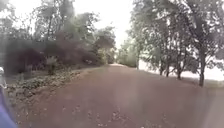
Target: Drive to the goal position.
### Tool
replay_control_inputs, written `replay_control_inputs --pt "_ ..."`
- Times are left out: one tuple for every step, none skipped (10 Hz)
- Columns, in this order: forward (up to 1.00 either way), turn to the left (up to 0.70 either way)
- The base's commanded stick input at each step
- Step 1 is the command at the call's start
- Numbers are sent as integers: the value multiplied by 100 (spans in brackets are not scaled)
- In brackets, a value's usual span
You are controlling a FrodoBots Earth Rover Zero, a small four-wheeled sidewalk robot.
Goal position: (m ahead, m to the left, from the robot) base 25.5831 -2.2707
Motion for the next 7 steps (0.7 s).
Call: replay_control_inputs --pt "70 -1" --pt "70 -1" --pt "70 -1" --pt "70 -1" --pt "70 -1" --pt "70 -1" --pt "70 -1"
